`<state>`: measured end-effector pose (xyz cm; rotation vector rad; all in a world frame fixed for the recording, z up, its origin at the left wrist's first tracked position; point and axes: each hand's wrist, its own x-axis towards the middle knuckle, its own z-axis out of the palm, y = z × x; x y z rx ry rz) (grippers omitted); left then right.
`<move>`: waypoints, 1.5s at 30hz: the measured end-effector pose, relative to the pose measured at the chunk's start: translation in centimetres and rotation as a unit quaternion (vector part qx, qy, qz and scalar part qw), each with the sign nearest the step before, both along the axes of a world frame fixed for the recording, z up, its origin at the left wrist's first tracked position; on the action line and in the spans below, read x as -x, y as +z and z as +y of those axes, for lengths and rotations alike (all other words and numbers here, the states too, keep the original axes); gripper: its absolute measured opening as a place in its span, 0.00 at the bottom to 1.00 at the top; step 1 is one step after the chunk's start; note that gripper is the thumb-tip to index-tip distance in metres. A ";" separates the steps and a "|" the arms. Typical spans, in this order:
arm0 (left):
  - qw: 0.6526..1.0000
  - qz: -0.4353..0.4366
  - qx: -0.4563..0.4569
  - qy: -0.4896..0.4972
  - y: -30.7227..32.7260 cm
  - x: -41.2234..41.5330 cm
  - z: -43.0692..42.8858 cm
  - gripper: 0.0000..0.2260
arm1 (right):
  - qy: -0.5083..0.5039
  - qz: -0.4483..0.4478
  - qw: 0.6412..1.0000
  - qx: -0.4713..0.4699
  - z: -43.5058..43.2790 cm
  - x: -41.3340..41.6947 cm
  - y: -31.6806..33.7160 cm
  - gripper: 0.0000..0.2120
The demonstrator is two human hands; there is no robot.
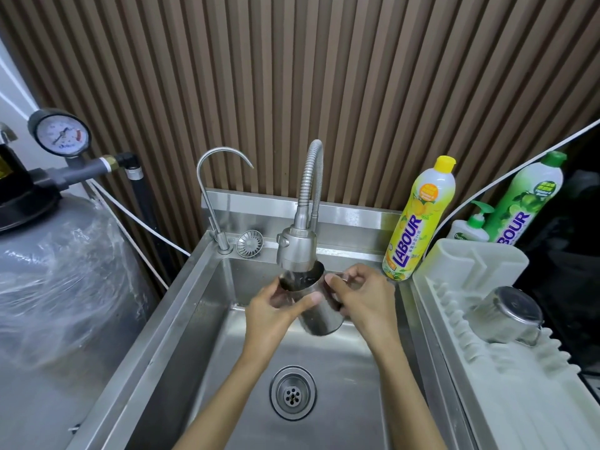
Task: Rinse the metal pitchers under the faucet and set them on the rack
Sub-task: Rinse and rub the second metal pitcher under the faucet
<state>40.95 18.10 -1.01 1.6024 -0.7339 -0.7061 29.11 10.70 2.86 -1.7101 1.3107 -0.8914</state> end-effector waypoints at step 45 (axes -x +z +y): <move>1.000 -0.019 -0.001 0.009 0.4 -0.4 0.4 0.17 | 0.006 0.002 0.999 -0.047 0.0 -0.5 0.5 0.12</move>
